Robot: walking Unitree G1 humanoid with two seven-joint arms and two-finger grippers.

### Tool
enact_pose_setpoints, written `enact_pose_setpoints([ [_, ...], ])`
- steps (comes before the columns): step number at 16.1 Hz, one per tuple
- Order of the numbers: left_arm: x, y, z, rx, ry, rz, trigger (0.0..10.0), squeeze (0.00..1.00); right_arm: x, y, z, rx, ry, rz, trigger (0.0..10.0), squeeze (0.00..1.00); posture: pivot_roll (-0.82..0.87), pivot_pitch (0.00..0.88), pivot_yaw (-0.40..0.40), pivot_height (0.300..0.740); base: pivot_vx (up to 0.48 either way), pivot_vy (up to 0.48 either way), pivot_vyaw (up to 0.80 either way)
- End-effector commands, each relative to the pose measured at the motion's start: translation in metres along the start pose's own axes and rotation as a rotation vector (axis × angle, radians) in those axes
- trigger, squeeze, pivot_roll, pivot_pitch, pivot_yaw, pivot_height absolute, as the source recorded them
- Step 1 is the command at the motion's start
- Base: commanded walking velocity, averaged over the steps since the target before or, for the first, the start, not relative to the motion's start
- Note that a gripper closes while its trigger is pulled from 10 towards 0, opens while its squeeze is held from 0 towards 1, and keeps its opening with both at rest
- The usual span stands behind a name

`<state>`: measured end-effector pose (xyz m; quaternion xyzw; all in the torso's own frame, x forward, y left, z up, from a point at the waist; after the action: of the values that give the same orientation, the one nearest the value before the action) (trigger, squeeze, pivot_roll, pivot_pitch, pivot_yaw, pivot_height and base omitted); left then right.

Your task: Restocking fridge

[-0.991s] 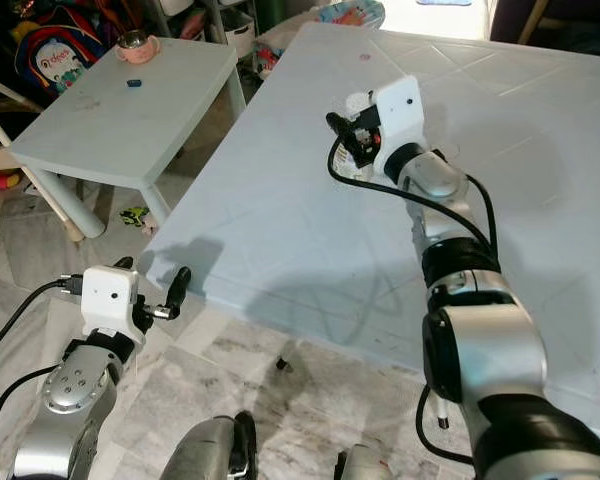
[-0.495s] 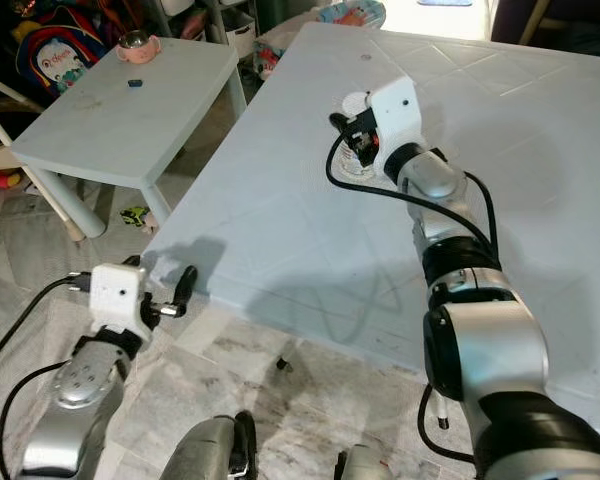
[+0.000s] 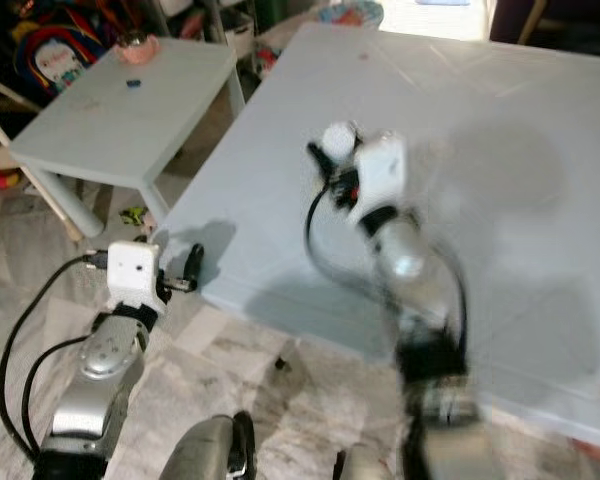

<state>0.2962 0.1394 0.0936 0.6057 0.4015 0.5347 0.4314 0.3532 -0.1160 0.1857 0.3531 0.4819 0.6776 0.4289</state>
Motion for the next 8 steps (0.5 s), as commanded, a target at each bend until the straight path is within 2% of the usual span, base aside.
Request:
enact_pose_setpoints([
  [1,0.002,-0.002,0.001,0.006,0.019,0.006,10.0,0.0,0.005,0.026,-0.001,-0.098,-0.033,-0.013,10.0,0.0,0.01,0.045,0.077,0.74,0.0,0.0,0.0],
  [3,0.0,0.0,0.006,0.0,0.02,-0.005,10.0,0.0,0.007,0.028,-0.015,-0.112,-0.114,0.001,10.0,0.0,-0.01,0.028,0.084,0.74,0.0,0.0,0.0],
  [5,-0.007,-0.001,0.009,0.002,0.003,-0.019,10.0,0.0,0.008,0.025,-0.026,-0.079,-0.136,-0.005,10.0,0.0,-0.02,0.016,0.085,0.74,0.0,0.0,0.0],
  [8,-0.012,-0.002,0.013,-0.003,0.0,-0.027,10.0,0.0,0.006,0.03,-0.028,-0.072,-0.163,-0.013,10.0,0.0,-0.04,0.0,0.076,0.74,-0.08,0.0,0.0],
])
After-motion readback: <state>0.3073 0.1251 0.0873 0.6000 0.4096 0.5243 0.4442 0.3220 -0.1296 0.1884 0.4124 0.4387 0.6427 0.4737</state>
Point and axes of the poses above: a point about 5 cm out from each wrist's last joint towards the gripper, its own z axis pointing out of the wrist towards the gripper, its own y axis along the axis of the wrist's last joint, x = y × z, the point moved 3 cm from there along z, pointing out of the wrist towards the gripper, and after that the axes turned 11 degrees about z, right-handed, at the moved point
